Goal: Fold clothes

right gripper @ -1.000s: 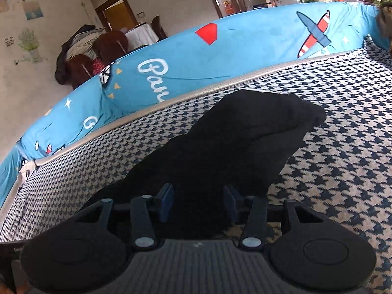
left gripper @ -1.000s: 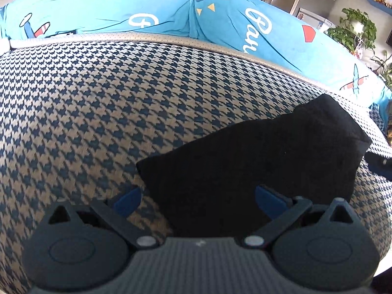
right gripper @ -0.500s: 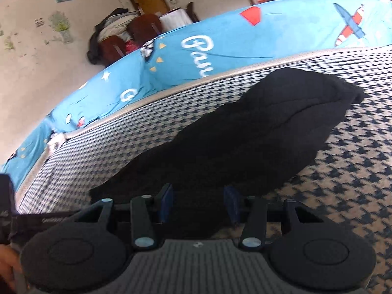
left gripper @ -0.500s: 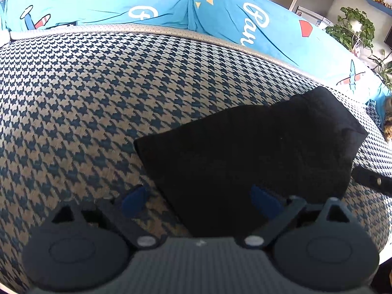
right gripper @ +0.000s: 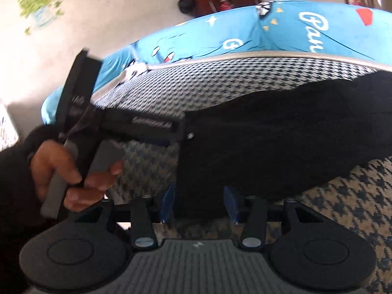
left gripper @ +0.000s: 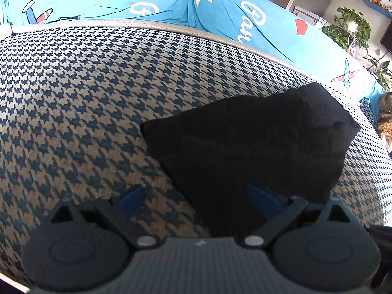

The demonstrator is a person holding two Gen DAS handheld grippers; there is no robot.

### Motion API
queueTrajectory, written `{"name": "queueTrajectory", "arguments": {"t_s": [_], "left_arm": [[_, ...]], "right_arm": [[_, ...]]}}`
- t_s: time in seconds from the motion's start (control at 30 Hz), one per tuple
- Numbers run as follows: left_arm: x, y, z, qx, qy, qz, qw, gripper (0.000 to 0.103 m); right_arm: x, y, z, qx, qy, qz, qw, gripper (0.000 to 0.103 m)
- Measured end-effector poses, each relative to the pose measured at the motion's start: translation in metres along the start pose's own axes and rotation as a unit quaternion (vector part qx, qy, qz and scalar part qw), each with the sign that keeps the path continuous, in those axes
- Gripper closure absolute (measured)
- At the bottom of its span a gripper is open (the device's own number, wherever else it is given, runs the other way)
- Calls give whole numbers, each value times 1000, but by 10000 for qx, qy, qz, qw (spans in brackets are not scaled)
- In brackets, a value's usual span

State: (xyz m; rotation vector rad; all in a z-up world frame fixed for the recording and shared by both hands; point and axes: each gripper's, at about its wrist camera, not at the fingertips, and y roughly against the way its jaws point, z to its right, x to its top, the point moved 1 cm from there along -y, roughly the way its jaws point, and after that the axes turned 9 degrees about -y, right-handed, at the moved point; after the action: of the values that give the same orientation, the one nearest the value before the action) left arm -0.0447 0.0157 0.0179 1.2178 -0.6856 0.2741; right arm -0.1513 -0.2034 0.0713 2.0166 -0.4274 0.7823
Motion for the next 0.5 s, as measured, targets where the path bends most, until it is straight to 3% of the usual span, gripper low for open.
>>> {"name": "queueTrajectory", "arguments": {"t_s": [0.13,0.23,0.5], "left_arm": [[-4,4,0,-22,-16,-14,10000,4],[-6,5,-1,-46,-54,-30,10000,4],[-12,11,-4,-88,-89,-44,9999,4]], "right_arm": [[-10,0,-12,-37,358,-53,9993,56],[-15,-2,-17,-155,616,-92,9979,49],[-26,-3,-30,-536,1356,-12,9893,48]]}}
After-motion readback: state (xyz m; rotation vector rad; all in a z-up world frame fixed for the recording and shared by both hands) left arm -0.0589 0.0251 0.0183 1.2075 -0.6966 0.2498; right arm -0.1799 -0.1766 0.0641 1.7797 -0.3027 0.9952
